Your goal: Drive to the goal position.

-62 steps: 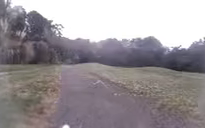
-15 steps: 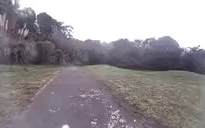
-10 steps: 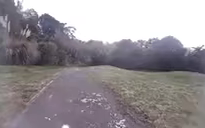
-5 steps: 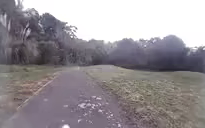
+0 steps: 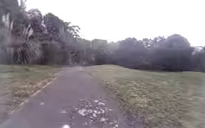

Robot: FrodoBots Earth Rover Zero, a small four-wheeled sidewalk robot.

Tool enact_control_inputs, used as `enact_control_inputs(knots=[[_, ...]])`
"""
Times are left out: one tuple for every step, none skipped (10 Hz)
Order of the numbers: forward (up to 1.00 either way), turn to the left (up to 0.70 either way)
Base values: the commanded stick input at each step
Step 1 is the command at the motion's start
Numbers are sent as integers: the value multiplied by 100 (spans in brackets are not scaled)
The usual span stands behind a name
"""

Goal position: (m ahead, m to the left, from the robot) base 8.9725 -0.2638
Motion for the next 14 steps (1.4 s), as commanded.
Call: enact_control_inputs(knots=[[45,27],[45,27],[45,27],[45,27],[45,27],[45,27],[45,27],[45,27],[45,27],[45,27],[45,27],[45,27],[45,27],[45,27]])
